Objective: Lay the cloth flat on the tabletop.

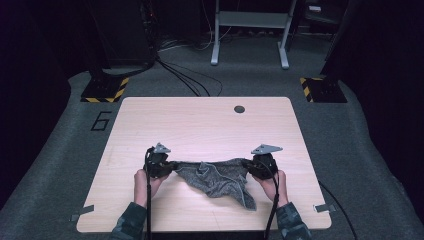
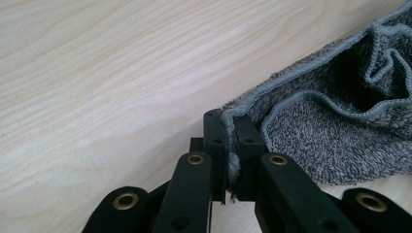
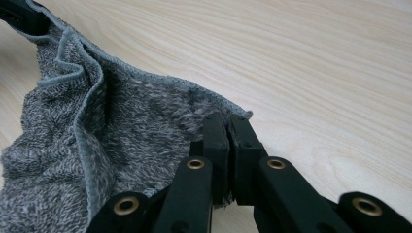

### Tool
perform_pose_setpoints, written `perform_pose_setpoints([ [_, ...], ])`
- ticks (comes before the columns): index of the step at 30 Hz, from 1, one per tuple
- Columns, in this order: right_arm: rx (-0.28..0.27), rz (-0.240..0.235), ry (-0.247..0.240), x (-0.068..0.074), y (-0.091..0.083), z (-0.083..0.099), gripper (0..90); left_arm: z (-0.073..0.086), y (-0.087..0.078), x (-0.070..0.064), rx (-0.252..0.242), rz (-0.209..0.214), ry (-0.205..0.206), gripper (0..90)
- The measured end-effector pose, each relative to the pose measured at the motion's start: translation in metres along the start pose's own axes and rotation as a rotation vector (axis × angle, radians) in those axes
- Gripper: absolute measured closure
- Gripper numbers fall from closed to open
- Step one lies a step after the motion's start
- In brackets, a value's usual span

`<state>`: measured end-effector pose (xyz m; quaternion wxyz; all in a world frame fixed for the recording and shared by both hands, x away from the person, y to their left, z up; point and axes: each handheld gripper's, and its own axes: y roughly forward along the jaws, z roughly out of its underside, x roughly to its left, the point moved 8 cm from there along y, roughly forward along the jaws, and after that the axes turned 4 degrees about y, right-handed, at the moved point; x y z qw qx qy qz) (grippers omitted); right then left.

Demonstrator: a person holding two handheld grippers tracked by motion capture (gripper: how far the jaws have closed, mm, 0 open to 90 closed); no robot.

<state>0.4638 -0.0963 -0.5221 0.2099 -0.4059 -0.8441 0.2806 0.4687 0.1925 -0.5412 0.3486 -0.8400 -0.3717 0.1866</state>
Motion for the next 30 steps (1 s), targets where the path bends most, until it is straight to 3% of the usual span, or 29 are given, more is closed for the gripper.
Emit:
perform_pose_setpoints([
  [5,0.005,0.004,0.01,-0.002,0.0,0.001,87.6,0.001,0.006,0.001,0.011,0.016,-0.02,87.1],
  [8,0.014,0.001,0.004,-0.005,0.005,-0.001,87.7,0.001,0.01,0.006,0.025,0.01,-0.008,87.4],
  [15,0.023,0.011,-0.007,-0.022,0.02,-0.028,88.1,-0.018,0.015,0.027,0.009,0.005,-0.026,87.8],
  [19,0.006,0.048,-0.042,-0.033,0.026,-0.064,88.3,-0.055,0.011,0.05,-0.019,-0.033,-0.009,88.0],
  [21,-0.016,0.078,-0.069,-0.042,0.026,-0.093,88.3,-0.086,0.002,0.063,-0.056,-0.082,0.007,88.0],
  [24,-0.088,0.123,-0.115,-0.048,0.012,-0.145,88.3,-0.139,-0.029,0.076,-0.139,-0.165,0.066,88.1],
  [27,-0.185,0.162,-0.164,-0.044,-0.019,-0.189,88.2,-0.176,-0.067,0.073,-0.221,-0.243,0.138,88.0],
  [30,-0.278,0.174,-0.202,-0.032,-0.052,-0.208,88.2,-0.182,-0.092,0.058,-0.26,-0.285,0.224,88.0],
])
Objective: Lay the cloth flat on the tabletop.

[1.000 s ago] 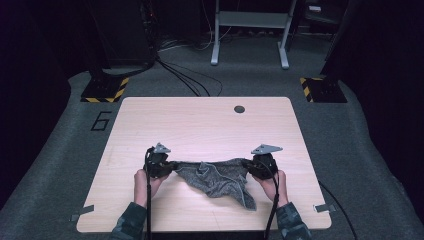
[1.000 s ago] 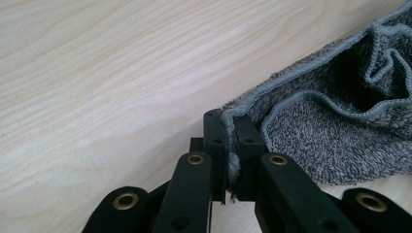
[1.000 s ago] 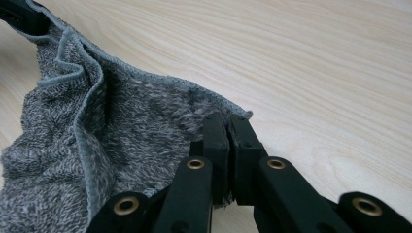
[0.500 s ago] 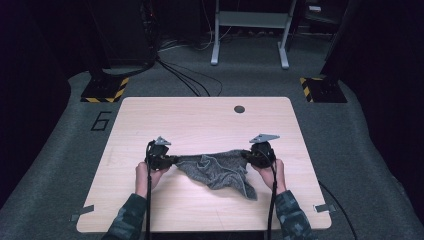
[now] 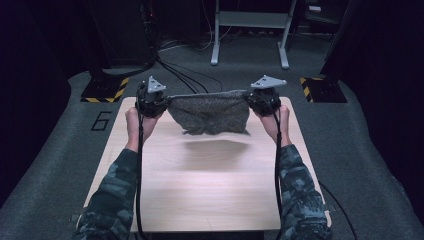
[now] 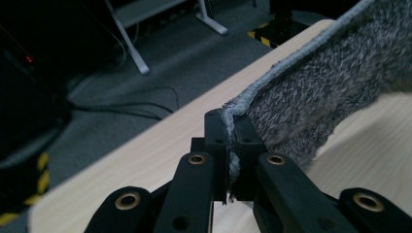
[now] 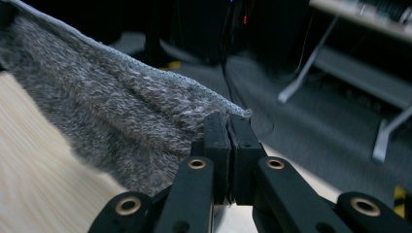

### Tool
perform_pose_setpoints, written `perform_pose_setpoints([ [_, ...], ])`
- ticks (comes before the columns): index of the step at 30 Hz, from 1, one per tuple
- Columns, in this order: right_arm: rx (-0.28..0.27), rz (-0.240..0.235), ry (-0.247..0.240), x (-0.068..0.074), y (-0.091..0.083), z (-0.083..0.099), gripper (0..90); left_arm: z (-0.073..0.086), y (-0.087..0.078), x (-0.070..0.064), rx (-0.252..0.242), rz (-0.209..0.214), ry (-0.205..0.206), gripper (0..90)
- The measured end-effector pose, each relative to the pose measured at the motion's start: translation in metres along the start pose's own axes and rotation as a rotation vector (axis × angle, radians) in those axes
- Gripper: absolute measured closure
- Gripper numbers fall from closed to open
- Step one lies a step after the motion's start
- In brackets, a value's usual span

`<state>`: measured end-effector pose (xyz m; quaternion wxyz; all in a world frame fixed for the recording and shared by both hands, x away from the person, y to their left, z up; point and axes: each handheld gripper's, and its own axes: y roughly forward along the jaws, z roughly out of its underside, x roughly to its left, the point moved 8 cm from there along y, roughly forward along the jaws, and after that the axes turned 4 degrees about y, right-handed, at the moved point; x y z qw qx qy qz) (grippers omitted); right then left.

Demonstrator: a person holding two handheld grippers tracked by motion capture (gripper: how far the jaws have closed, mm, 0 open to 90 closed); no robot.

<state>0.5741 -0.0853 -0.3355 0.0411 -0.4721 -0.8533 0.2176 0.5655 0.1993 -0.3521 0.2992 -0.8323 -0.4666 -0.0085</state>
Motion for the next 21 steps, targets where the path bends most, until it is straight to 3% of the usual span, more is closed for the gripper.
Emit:
perform_pose_setpoints([
  [3,-0.039,-0.018,-0.017,0.012,-0.022,0.007,87.9,0.018,-0.012,-0.023,-0.006,0.022,0.036,87.9],
  [6,0.005,-0.05,-0.051,0.033,-0.034,0.049,87.6,0.059,-0.014,-0.055,0.032,0.081,0.065,87.5],
  [10,0.12,-0.104,-0.041,0.062,-0.042,0.133,86.9,0.123,-0.011,-0.105,0.105,0.224,-0.012,85.5],
  [13,0.193,-0.16,0.037,0.082,-0.048,0.19,85.1,0.161,-0.011,-0.136,0.163,0.305,-0.038,80.8],
  [15,0.239,-0.207,0.084,0.091,-0.054,0.217,76.4,0.18,-0.015,-0.152,0.203,0.358,-0.068,71.9],
  [16,0.255,-0.22,0.1,0.094,-0.057,0.226,72.0,0.186,-0.018,-0.158,0.209,0.397,-0.082,68.6],
  [18,0.269,-0.253,0.141,0.096,-0.066,0.235,59.2,0.192,-0.027,-0.162,0.205,0.42,-0.128,56.3],
  [21,0.247,-0.29,0.202,0.09,-0.079,0.231,44.2,0.184,-0.044,-0.152,0.146,0.416,-0.174,39.7],
])
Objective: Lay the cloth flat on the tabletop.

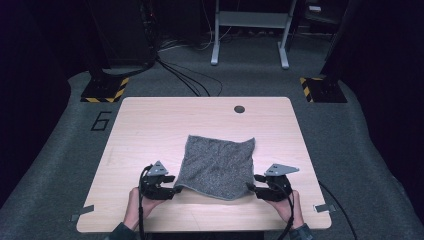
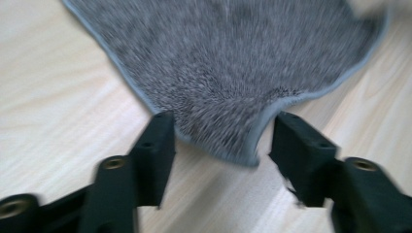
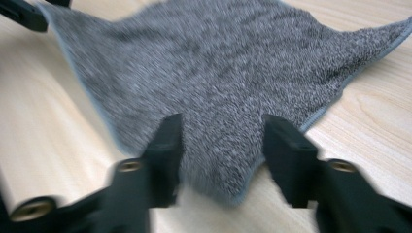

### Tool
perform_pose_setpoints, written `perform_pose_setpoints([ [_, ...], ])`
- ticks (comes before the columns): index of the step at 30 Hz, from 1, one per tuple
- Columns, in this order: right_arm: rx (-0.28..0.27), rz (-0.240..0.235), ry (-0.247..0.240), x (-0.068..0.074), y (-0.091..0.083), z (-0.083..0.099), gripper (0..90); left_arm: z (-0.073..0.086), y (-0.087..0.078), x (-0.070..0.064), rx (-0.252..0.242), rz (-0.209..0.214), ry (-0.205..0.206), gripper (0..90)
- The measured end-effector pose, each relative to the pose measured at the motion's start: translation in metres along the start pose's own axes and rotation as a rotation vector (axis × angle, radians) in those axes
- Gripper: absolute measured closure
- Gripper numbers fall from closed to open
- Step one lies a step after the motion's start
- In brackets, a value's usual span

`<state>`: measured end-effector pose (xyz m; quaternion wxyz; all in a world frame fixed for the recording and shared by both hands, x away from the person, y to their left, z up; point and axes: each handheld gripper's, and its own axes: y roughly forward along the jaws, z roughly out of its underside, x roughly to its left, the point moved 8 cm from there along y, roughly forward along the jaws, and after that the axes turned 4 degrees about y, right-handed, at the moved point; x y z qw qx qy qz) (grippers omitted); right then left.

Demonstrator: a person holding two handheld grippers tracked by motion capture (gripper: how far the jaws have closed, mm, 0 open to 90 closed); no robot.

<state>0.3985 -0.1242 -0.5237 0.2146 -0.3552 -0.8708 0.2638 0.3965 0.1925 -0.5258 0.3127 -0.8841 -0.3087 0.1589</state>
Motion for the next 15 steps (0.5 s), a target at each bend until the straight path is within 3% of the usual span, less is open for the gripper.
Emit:
perform_pose_setpoints([
  [2,-0.028,0.003,0.011,-0.005,-0.009,-0.008,37.4,-0.012,-0.013,0.005,-0.049,-0.009,-0.01,33.4],
  [4,-0.029,0.004,0.011,-0.01,-0.013,-0.019,29.0,-0.027,-0.022,0.014,-0.067,-0.05,0.021,29.2],
  [6,-0.024,0.021,0.008,-0.014,-0.008,-0.029,21.7,-0.042,-0.022,0.021,-0.069,-0.074,0.052,26.4],
  [8,-0.011,0.001,0.014,-0.017,0.008,-0.038,17.1,-0.057,-0.007,0.026,-0.068,-0.061,0.062,24.7],
  [10,0.023,0.014,0.006,-0.02,0.031,-0.041,13.8,-0.066,0.017,0.029,-0.047,-0.033,0.068,21.1],
  [15,0.082,0.0,0.034,-0.023,0.079,-0.04,4.5,-0.069,0.078,0.027,0.049,0.024,0.098,15.8],
])
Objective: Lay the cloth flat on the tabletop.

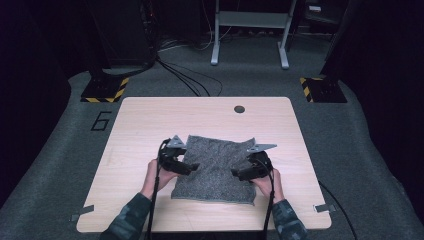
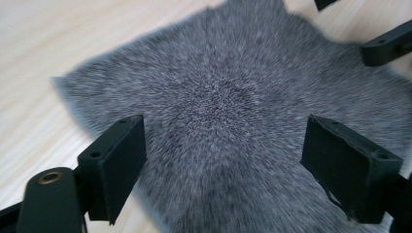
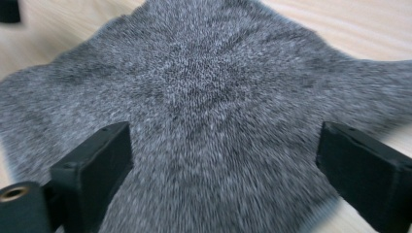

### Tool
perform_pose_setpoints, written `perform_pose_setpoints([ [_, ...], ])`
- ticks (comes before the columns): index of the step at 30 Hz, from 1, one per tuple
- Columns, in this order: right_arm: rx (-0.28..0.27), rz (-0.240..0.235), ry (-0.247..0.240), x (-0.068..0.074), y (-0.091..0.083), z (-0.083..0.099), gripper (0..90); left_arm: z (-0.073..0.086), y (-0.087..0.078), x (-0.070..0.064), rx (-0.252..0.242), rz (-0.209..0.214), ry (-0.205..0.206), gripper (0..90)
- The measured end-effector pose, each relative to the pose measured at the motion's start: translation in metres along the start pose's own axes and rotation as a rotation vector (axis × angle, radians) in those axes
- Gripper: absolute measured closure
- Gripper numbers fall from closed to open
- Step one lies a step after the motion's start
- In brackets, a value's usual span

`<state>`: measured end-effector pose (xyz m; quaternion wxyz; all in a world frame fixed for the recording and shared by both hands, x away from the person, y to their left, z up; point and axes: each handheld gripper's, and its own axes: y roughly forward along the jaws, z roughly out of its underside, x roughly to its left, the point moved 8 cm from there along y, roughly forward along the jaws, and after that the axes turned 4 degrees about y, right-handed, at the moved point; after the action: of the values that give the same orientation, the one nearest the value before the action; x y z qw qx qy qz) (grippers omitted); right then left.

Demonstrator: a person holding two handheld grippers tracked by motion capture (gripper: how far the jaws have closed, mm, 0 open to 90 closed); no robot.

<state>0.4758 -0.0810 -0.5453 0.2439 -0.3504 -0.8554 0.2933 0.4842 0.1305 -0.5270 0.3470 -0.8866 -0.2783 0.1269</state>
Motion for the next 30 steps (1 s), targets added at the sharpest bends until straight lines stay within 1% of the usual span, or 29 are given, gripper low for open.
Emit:
perform_pose_setpoints([
  [1,0.003,-0.003,0.004,0.001,0.005,0.0,4.4,0.001,0.009,0.0,0.011,0.012,-0.008,15.8],
  [2,0.018,0.008,0.002,0.002,0.009,0.001,4.1,0.003,0.017,0.001,0.03,0.014,-0.01,15.5],
  [3,0.022,0.016,-0.016,0.001,0.014,0.002,4.1,0.005,0.024,0.001,0.04,0.019,-0.017,15.4],
  [4,0.036,0.015,-0.012,0.002,0.017,0.004,4.0,0.008,0.029,0.002,0.06,0.013,-0.013,15.3],
  [5,0.048,0.019,-0.019,0.002,0.019,0.006,4.0,0.011,0.033,0.003,0.074,0.004,-0.007,15.0],
  [7,0.072,0.033,-0.032,0.002,0.022,0.009,4.0,0.014,0.037,0.005,0.079,0.005,-0.024,14.9],
  [8,0.077,0.037,-0.018,0.003,0.022,0.011,4.0,0.016,0.037,0.007,0.082,-0.005,-0.028,14.8],
  [9,0.077,0.039,-0.031,0.001,0.024,0.012,4.0,0.019,0.037,0.008,0.09,-0.009,-0.033,14.8],
  [10,0.079,0.049,-0.024,-0.001,0.024,0.013,3.9,0.021,0.038,0.008,0.091,-0.013,-0.043,14.5],
  [12,0.076,0.045,-0.021,-0.003,0.025,0.016,4.1,0.026,0.038,0.009,0.104,-0.025,-0.043,14.5],
  [13,0.082,0.047,-0.021,-0.005,0.026,0.018,4.1,0.028,0.039,0.009,0.101,-0.032,-0.046,14.4],
  [14,0.084,0.047,-0.013,-0.004,0.026,0.02,4.5,0.029,0.038,0.009,0.096,-0.043,-0.041,14.4],
  [15,0.077,0.047,-0.018,-0.005,0.026,0.02,4.5,0.03,0.038,0.009,0.098,-0.046,-0.045,14.4],
  [17,0.089,0.056,-0.016,-0.004,0.026,0.02,4.4,0.033,0.036,0.007,0.104,-0.057,-0.044,14.4],
  [19,0.088,0.069,-0.055,-0.006,0.028,0.018,4.5,0.036,0.034,0.007,0.101,-0.091,-0.036,14.4],
  [23,0.1,0.083,-0.094,-0.008,0.034,0.014,5.3,0.042,0.029,0.007,0.099,-0.123,-0.041,14.4],
  [24,0.099,0.082,-0.099,-0.009,0.036,0.012,5.3,0.043,0.028,0.006,0.094,-0.125,-0.051,14.4],
  [26,0.104,0.08,-0.101,-0.011,0.038,0.009,5.2,0.045,0.026,0.006,0.1,-0.128,-0.057,14.3],
  [27,0.107,0.086,-0.093,-0.011,0.039,0.008,5.2,0.046,0.025,0.006,0.097,-0.138,-0.054,14.3],
  [28,0.108,0.089,-0.095,-0.01,0.041,0.008,4.5,0.047,0.024,0.005,0.093,-0.136,-0.062,14.3],
  [29,0.113,0.089,-0.107,-0.01,0.041,0.007,4.0,0.048,0.023,0.006,0.097,-0.141,-0.057,14.3],
  [30,0.115,0.093,-0.115,-0.01,0.041,0.008,4.0,0.048,0.023,0.005,0.095,-0.141,-0.068,14.3],
])
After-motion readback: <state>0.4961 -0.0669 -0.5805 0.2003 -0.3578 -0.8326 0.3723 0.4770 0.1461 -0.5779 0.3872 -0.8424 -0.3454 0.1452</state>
